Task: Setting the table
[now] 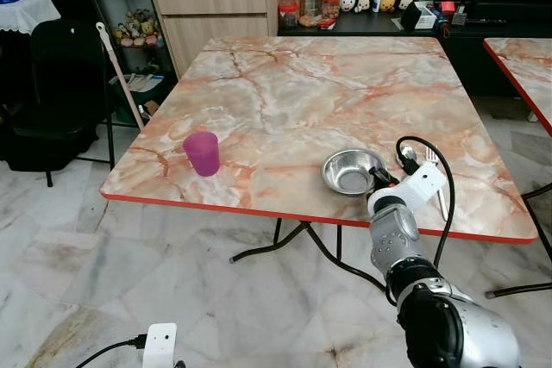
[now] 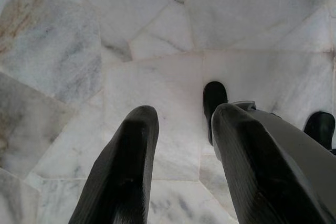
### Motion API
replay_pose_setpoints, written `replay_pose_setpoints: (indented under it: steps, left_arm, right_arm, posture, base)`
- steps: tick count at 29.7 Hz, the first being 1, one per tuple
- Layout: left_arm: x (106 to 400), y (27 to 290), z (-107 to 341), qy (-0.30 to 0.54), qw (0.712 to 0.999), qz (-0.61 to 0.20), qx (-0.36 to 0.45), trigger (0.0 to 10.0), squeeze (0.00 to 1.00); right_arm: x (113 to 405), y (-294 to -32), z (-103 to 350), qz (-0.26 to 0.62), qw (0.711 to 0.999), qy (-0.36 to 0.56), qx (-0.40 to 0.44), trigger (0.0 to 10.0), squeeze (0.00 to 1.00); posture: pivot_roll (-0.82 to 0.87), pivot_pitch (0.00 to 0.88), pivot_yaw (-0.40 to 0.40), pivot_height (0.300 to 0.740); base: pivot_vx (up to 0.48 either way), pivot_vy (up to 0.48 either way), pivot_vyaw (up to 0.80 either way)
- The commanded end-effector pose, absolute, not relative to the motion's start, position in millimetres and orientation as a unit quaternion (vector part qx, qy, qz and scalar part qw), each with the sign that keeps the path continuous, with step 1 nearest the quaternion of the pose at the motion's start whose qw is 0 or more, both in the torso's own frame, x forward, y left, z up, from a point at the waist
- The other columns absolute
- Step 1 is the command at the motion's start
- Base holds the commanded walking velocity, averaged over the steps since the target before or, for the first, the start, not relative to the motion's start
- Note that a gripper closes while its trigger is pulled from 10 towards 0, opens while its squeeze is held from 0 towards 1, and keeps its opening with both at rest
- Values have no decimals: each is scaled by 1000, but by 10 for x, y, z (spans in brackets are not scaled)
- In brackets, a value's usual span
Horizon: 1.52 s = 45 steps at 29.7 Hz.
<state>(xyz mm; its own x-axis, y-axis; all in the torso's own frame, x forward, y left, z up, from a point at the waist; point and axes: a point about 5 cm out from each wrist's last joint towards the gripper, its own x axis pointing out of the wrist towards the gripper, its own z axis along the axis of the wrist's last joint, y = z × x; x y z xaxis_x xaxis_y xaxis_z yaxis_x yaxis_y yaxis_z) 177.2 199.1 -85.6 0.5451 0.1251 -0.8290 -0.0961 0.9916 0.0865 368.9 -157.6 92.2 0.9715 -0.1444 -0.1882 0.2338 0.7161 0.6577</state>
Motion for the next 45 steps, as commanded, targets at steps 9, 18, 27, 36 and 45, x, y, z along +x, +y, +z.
replay_pose_setpoints:
  steps: [9,18,27,36,45]
  left_arm:
    - [1760,2030,-856,473,878,71,28,10000,0]
    - [1750,2023,-861,473,878,71,30,10000,0]
    - [1733,2062,-861,474,875,81,56,10000,0]
    - [1712,2087,-866,477,873,87,60,10000,0]
    - [1704,2086,-869,478,872,85,63,10000,0]
  right_arm:
    - [3820,-1483,1244,-41,878,-26,476,10000,0]
    - [3844,-1442,1344,-7,874,-52,484,10000,0]
    - [3787,-1313,1276,26,905,-43,423,10000,0]
    - [3750,-1270,1351,86,910,-75,398,10000,0]
    - [3685,-1190,1404,154,896,-96,406,10000,0]
  posture:
    - [34,0,60,740]
    - [34,0,57,740]
    - [31,4,59,740]
    - [14,13,63,740]
    - [4,5,64,740]
  base:
    - [0,0,0]
    - [0,0,0]
    - [0,-110,0]
    - [0,-383,0]
    - [0,-383,0]
